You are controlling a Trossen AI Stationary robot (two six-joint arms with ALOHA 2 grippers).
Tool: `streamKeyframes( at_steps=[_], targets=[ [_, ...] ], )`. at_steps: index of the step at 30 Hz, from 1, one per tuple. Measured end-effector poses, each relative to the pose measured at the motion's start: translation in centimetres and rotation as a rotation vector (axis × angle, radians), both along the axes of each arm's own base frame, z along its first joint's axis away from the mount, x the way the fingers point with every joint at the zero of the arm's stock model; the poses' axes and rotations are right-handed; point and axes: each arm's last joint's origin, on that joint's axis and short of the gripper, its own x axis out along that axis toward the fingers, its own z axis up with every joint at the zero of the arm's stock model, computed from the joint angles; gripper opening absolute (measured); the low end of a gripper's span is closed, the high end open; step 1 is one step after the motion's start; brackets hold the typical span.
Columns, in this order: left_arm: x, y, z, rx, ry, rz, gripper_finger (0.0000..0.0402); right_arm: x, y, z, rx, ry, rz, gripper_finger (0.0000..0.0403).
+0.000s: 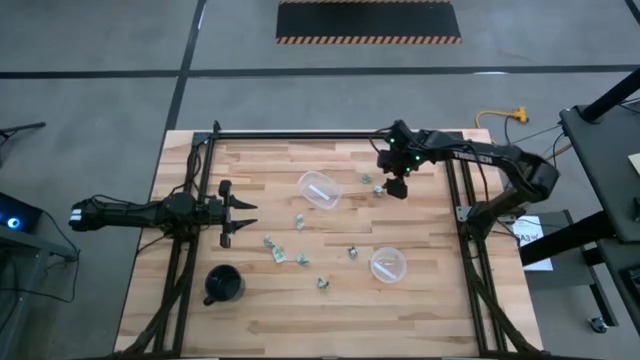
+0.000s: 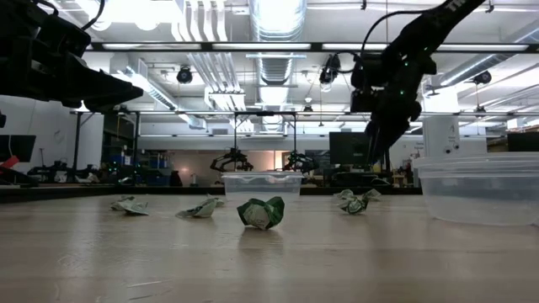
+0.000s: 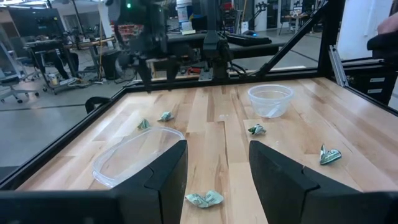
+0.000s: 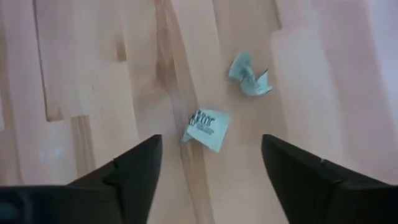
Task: Pick and place Stevia / Truvia into bins
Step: Put the stevia packet into the round transparent container
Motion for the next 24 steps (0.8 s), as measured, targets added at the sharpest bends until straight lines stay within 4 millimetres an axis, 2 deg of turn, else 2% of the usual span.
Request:
streamKeyframes(
  at_steps=[4,8,16,24],
  targets=[
    [0.0,0.0,0.0,0.000,0.000,0.000,0.0155,0.2,-0.1,-1.1,0.035,0.047,0.001,0.0302],
    [0.0,0.0,0.0,0.000,0.000,0.000,0.0155,0.5,-0.3,-2.3,0.066,0.085,0.000,0.0314],
    [0.0,0.0,0.0,0.000,0.000,0.000,0.0155,1.7,0.2,-5.0,0.115,0.155,0.042,0.0303],
    [0.0,0.0,0.0,0.000,0.000,0.000,0.0155,2.5,0.2,-6.0,0.107,0.150,0.038,0.0286]
  ],
)
